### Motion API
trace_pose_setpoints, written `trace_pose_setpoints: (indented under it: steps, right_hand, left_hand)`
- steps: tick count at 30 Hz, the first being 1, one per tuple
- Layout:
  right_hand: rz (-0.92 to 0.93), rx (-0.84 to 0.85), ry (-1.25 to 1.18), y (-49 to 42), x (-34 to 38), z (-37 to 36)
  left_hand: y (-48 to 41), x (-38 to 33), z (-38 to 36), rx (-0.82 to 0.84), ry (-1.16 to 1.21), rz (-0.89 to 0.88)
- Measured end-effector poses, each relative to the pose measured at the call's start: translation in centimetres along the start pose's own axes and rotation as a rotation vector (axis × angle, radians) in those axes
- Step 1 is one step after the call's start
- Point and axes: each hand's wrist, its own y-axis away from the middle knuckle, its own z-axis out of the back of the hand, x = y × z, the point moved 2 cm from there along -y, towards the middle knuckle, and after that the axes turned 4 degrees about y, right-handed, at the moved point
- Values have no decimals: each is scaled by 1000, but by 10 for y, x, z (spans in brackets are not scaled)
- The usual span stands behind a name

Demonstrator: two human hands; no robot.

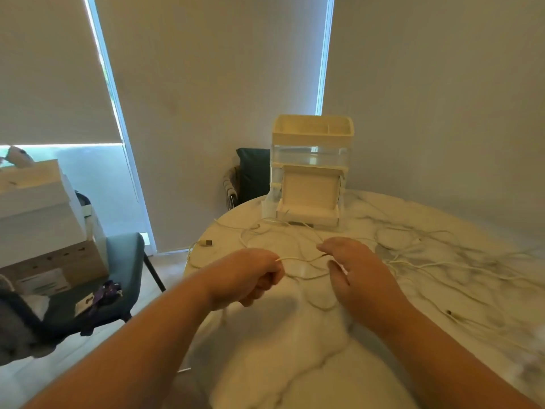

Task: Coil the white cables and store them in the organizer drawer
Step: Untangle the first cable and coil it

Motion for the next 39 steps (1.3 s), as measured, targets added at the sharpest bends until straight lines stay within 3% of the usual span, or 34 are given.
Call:
trace_pose_setpoints:
  steps: [8, 16, 22, 32, 39]
  right_hand:
    - [6, -261, 71, -5, -28, 21]
    - [133, -240, -322, -16, -45, 14]
    - [138, -279, -200, -18, -47, 7]
    - [114, -232, -95, -22, -50, 21]
    - [-38, -284, -176, -21, -57, 22]
  left_hand:
    - [-52, -42, -54, 397, 526, 6]
    - [-86, -26, -79, 605, 908, -92]
    - [-88, -14, -71, 509, 836, -179]
    - [-85, -11, -73, 604, 787, -182]
    - [-87, -10, -70, 415, 820, -96]
